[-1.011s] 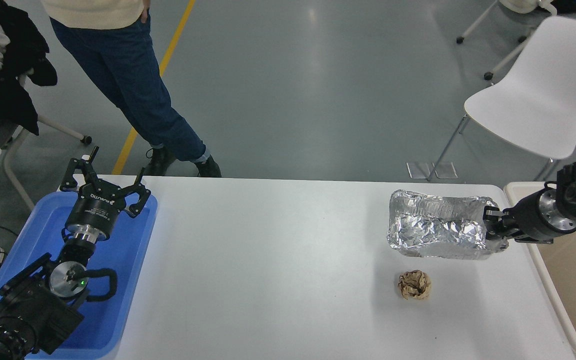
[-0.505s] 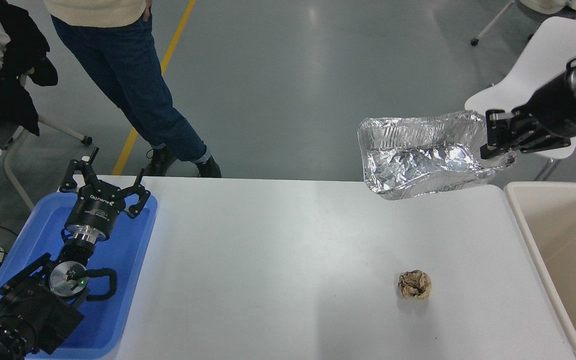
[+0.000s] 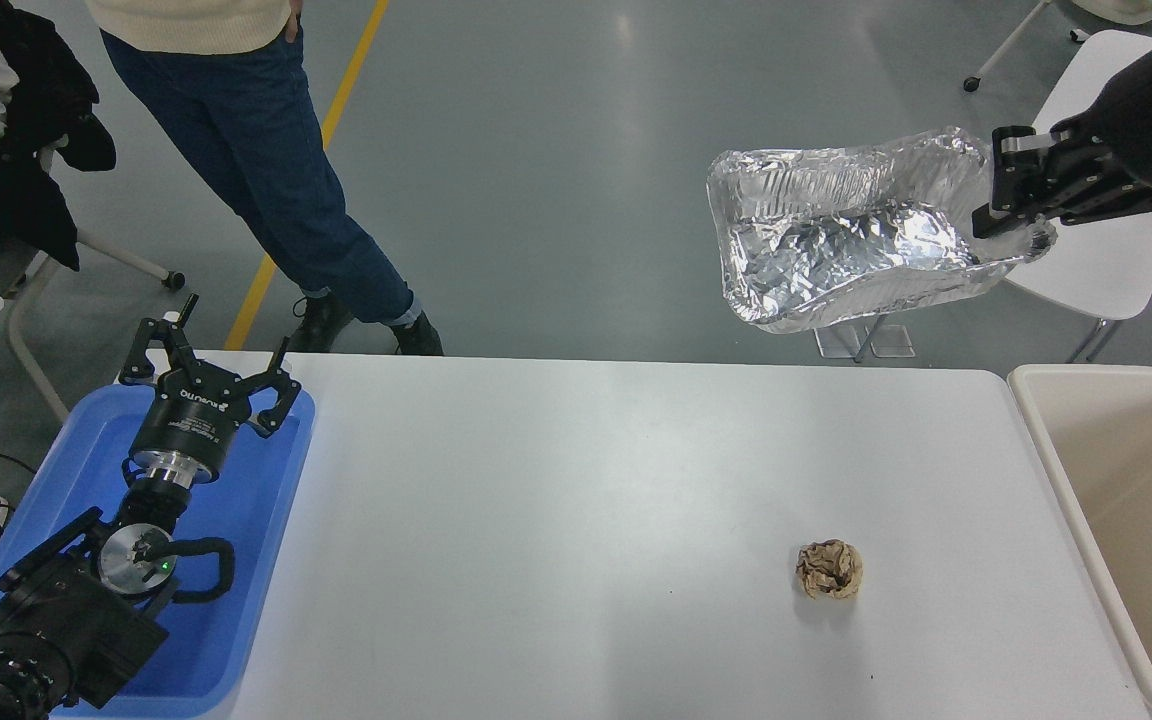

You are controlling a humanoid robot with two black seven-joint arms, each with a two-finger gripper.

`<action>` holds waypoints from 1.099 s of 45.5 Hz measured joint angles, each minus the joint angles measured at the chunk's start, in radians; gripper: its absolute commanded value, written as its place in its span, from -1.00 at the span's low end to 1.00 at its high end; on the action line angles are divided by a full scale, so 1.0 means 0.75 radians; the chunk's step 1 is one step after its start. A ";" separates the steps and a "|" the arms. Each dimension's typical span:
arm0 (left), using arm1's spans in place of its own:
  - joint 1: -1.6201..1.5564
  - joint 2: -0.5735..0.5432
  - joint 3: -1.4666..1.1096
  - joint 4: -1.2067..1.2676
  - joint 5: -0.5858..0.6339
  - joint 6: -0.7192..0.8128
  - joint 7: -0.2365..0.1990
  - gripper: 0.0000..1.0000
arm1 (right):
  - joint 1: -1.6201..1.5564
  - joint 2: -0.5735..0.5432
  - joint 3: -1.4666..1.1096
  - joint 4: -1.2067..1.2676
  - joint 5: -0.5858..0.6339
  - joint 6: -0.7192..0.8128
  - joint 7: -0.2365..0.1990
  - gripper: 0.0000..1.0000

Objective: Pick up foil plate and place in dustbin

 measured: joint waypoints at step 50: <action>0.001 0.002 0.000 0.001 0.000 0.000 -0.002 1.00 | -0.656 -0.589 -0.344 -0.717 0.007 0.001 -0.002 -1.00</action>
